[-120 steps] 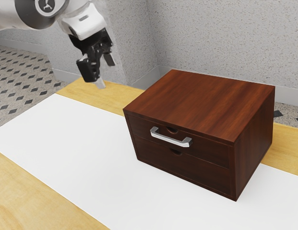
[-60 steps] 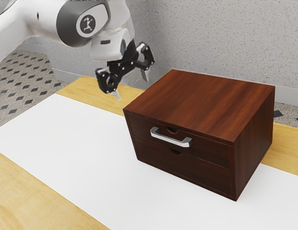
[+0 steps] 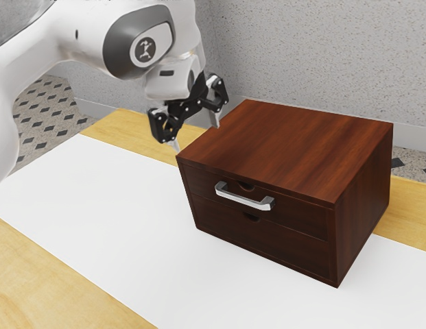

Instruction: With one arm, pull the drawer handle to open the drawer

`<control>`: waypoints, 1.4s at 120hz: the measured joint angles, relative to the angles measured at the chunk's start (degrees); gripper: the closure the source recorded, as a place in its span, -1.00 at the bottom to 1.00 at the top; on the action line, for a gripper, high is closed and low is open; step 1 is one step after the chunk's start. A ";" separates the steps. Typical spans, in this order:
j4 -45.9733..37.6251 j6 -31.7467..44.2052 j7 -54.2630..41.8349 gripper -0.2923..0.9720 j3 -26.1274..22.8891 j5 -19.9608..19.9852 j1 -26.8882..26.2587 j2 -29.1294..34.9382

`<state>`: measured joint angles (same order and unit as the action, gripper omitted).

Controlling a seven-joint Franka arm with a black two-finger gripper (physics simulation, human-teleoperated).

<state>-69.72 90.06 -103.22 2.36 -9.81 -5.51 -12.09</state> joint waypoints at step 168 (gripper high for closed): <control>-24.40 9.48 10.56 -0.54 7.99 -2.95 -13.50 17.02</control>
<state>-94.12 99.54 -92.66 10.35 -12.76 -19.01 4.94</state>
